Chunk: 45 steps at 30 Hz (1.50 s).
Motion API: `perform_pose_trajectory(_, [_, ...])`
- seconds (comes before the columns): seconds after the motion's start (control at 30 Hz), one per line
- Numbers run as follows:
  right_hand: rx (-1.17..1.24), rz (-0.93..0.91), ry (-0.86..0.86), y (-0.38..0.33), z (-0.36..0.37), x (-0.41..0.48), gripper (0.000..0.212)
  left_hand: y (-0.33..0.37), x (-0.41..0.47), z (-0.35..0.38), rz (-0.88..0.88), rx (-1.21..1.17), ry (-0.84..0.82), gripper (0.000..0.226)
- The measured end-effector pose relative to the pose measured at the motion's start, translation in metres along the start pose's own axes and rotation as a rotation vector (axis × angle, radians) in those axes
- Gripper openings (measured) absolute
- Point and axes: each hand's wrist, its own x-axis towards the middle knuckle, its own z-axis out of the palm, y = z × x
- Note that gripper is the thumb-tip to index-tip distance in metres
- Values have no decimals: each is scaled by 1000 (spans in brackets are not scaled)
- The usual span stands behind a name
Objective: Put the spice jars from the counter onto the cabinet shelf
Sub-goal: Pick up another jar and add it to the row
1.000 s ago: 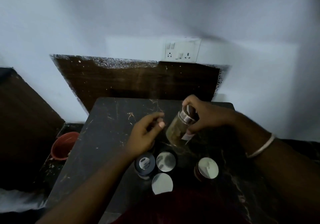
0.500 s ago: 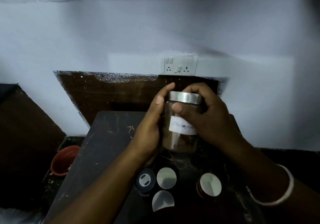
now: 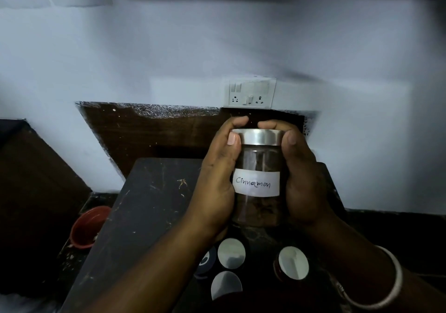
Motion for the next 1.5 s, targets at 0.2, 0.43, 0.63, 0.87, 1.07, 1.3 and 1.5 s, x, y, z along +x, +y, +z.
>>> perform_pose_trajectory(0.2, [16, 12, -2, 3, 0, 2, 48, 6, -4, 0, -16, -48, -20, 35])
perform_pose_trajectory(0.43, [36, 10, -3, -2, 2, 3, 43, 6, -5, -2, -49, -61, -29, 30])
perform_pose_trajectory(0.63, [32, 10, -4, -7, 1, 3, 41, 8, -5, -2, -76, -113, -43, 31])
perform_pose_trajectory(0.87, [36, 10, -9, -8, 1, 4, 42, 6, -4, -2, -65, -97, -32, 34])
perform_pose_trajectory(1.07, [55, 13, -13, -7, 1, 3, 48, 6, -5, -2, -69, -80, -27, 34])
perform_pose_trajectory(1.3, [65, 26, -2, -9, 2, 3, 37, 8, -7, -1, -77, -89, -30, 34])
perform_pose_trajectory(1.5, [29, 15, -4, -12, 4, 3, 47, 10, -7, -2, -78, -89, -39, 34])
